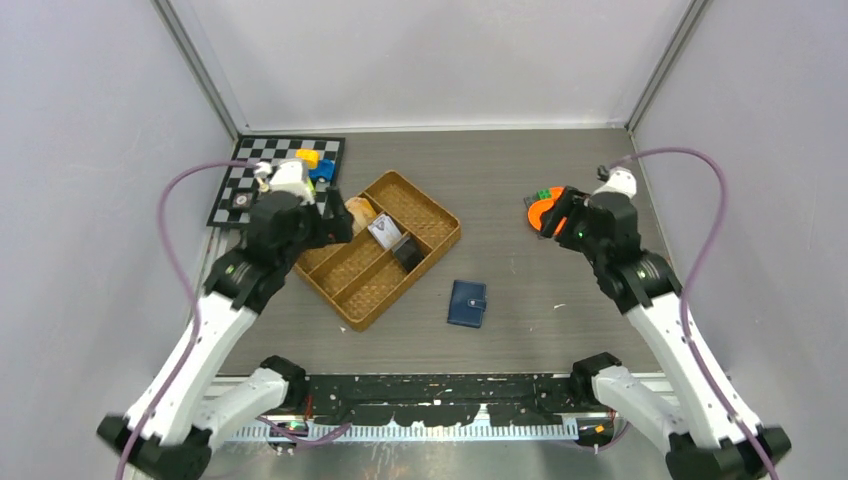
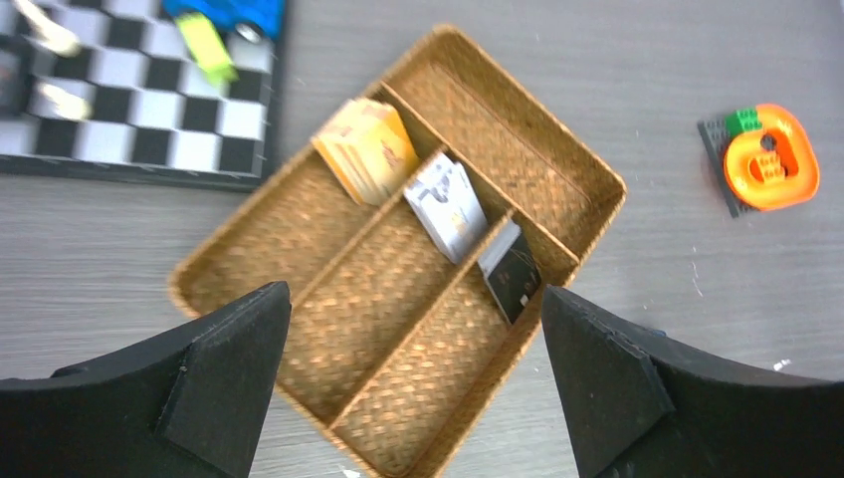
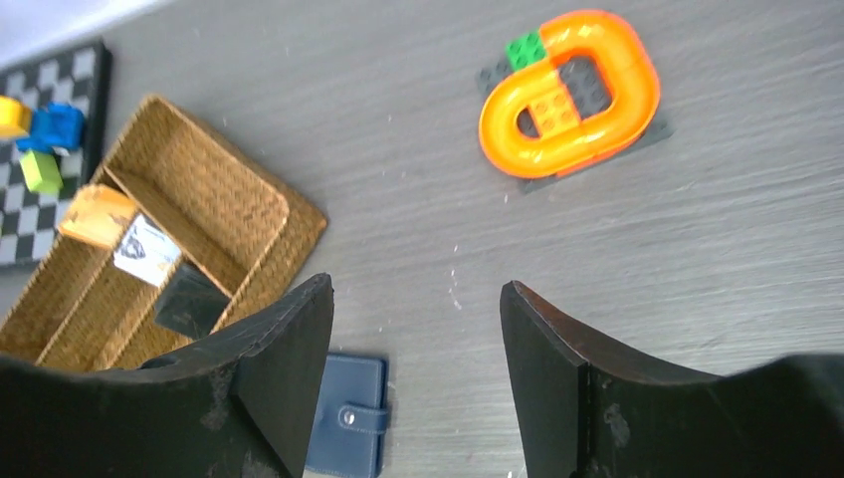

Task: Put the credit cards into the card holder
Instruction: Reset both arms

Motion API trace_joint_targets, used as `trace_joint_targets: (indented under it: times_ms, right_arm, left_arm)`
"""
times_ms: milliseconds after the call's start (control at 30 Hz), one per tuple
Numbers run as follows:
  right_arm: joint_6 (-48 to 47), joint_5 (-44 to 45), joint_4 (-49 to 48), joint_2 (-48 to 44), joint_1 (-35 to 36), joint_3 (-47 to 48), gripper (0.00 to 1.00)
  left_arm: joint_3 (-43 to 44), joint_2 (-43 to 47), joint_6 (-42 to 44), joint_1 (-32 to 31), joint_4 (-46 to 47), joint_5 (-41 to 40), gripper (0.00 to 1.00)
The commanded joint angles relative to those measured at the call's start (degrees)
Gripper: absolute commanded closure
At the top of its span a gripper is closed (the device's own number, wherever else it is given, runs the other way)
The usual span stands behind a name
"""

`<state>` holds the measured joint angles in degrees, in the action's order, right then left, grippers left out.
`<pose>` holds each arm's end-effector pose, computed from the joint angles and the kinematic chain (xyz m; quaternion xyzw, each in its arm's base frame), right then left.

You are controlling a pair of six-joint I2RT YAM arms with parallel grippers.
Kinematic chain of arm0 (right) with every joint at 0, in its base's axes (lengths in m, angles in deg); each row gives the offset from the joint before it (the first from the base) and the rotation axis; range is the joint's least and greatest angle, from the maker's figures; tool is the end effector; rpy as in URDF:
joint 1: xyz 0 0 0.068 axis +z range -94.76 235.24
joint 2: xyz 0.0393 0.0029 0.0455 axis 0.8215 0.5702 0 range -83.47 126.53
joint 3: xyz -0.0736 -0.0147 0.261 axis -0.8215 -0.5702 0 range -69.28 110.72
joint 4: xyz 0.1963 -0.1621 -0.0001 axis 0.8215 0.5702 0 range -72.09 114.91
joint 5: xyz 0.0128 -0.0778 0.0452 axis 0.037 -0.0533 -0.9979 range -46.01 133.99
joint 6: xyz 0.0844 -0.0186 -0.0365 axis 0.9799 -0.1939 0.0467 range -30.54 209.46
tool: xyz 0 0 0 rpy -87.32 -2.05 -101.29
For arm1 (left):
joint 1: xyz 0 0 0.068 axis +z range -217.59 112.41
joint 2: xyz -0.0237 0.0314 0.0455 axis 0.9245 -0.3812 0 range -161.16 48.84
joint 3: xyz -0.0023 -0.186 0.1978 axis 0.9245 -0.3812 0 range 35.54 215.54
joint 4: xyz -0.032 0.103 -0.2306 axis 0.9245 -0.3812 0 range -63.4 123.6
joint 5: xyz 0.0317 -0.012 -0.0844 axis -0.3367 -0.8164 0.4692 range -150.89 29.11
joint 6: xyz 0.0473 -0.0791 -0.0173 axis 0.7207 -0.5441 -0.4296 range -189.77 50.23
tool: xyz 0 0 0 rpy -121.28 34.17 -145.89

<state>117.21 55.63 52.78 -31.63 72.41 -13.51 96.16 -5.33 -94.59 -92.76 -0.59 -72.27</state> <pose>0.2202 0.0502 0.3155 0.1295 0.8573 0.1057 0.4869 0.2194 -0.0846 0.3397 -0.0487 0.8519 -0.1404 0.5021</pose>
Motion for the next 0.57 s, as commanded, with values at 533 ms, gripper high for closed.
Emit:
trace_joint_targets:
  times_ms: [533]
  right_arm:
    - [-6.11, 12.76, -7.81, -12.85, 0.14, -8.00, 0.33]
  left_arm:
    - [-8.16, 19.31, 7.51, -0.07, -6.04, -15.77, 0.00]
